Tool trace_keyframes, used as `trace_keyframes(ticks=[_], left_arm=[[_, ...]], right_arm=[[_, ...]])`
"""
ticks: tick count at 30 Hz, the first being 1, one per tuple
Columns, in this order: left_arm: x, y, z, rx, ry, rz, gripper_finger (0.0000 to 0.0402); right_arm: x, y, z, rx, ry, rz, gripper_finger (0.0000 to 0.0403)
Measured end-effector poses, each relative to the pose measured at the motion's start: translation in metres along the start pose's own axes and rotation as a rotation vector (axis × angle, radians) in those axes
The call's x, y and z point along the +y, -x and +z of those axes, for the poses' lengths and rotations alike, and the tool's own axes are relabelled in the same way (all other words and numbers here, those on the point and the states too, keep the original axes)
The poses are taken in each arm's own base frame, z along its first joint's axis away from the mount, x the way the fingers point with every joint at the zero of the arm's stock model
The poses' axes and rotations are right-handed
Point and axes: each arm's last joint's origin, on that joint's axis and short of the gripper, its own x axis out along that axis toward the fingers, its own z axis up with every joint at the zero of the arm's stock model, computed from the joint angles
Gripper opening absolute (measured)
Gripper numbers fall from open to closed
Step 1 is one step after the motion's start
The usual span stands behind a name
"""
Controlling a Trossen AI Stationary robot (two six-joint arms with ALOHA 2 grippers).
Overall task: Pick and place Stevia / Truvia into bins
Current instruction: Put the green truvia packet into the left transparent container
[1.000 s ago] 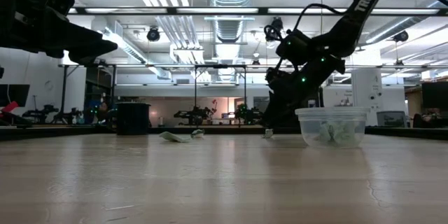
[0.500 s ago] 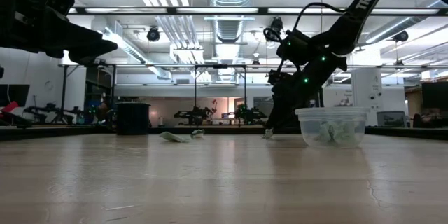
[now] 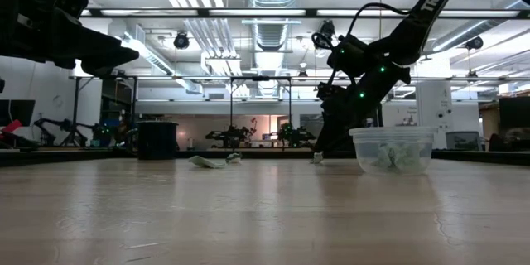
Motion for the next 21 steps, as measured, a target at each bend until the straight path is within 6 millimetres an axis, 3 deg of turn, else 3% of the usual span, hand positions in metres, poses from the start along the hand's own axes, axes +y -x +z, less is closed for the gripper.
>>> trace_keyframes(ticks=[21], left_arm=[[0.0000,0.0000,-0.0001,0.000,0.000,0.000,0.0212]], right_arm=[[-0.0001,-0.0018,-0.0014,0.006,0.002,0.001,0.0329]])
